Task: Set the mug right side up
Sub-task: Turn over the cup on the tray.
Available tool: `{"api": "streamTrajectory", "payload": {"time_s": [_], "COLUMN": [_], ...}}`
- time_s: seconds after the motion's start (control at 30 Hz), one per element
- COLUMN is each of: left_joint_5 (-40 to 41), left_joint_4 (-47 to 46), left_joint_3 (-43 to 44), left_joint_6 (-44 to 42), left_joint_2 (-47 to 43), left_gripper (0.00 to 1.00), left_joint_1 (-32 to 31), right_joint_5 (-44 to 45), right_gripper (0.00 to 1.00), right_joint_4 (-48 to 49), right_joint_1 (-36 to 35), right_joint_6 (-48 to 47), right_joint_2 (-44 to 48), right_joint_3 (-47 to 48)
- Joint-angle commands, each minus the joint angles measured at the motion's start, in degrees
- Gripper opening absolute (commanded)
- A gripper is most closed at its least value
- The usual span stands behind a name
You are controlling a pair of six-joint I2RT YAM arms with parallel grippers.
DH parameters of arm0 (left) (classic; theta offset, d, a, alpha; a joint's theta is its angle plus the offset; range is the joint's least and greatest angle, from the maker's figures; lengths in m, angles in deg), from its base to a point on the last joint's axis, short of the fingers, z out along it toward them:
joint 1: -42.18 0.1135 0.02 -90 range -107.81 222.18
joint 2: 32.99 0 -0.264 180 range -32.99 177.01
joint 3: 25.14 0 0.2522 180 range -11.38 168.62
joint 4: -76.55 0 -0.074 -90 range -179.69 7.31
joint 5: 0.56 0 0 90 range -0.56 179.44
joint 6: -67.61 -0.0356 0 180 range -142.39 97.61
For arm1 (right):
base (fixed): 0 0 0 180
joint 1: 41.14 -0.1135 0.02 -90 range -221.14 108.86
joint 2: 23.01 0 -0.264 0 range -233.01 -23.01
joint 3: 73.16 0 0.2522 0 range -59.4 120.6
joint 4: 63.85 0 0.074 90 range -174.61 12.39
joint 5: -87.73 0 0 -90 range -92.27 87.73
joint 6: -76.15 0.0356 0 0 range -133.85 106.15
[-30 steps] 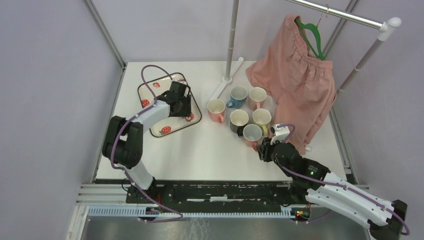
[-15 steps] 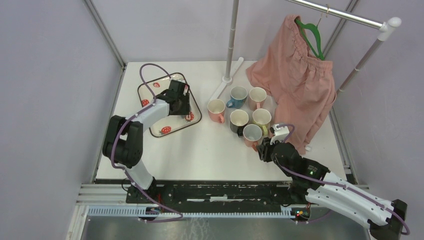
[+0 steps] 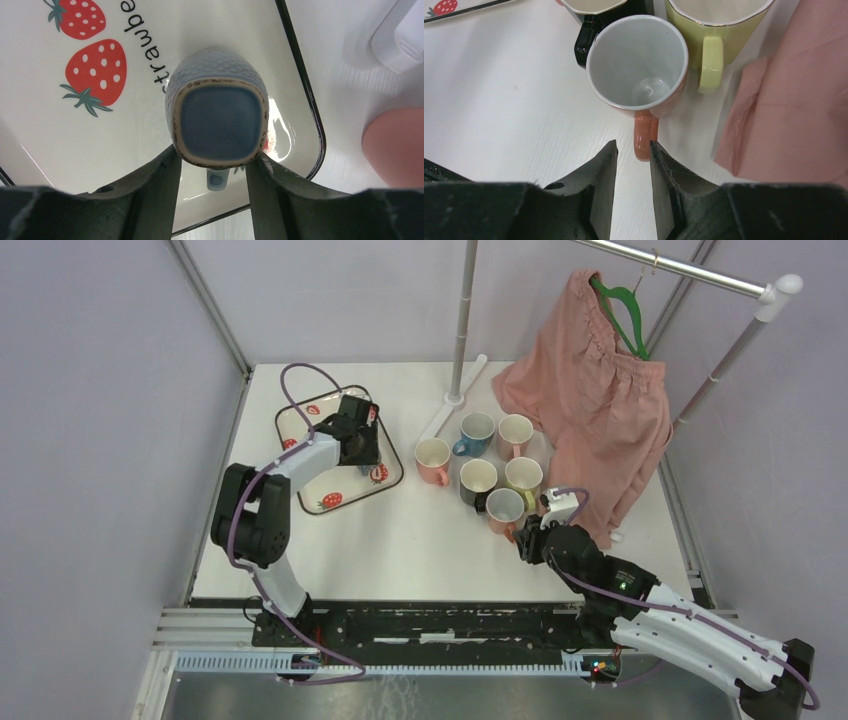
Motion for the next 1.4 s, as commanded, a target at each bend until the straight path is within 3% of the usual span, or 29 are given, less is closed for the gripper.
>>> {"api": "streamTrajectory", "payload": {"time_s": [0.0,0.1,0.5,0.57,0.77,1.37], "left_joint_5": [0.44,0.17,0.97,0.92,-0.37,-7.08], "left_joint_4": [-0.58,-0.46,0.53,0.7,-0.9,-13.2], "left_joint_3": [1.6,1.66,1.96,1.78,-0.48,-15.32], "left_joint_6": [-1.29,-1.55,-2.94,-3.2,-3.43,-0.72], "left_joint_2": [0.59,0.91,0.66,0.56,-2.03,-24.76], "left_gripper": [0.54,0.4,0.19,0.03,0.02,0.02], "left_joint_1": [0.49,0.5,0.57,0.57,0.57,0.49], "right_joint_5": [0.22,0.22,-0.04,-0.04,0.04,0.47], "right_gripper": [0.36,0.36,0.34,0.34,0.34,0.33], "right_joint_4": [1.47,1.56,1.92,1.91,1.77,2.06], "right_joint_1": [-0.01,-0.05,0.03,-0.01,-0.01,0.03], "right_joint_6": [-0.79,-0.83,-0.84,-0.8,-0.85,-0.53], "right_joint_2": [0.02,-0.1,-0.26,-0.29,-0.07,0.35], "right_joint_3": [-0.13,0.01,-0.31,-0.27,-0.3,-0.11]}}
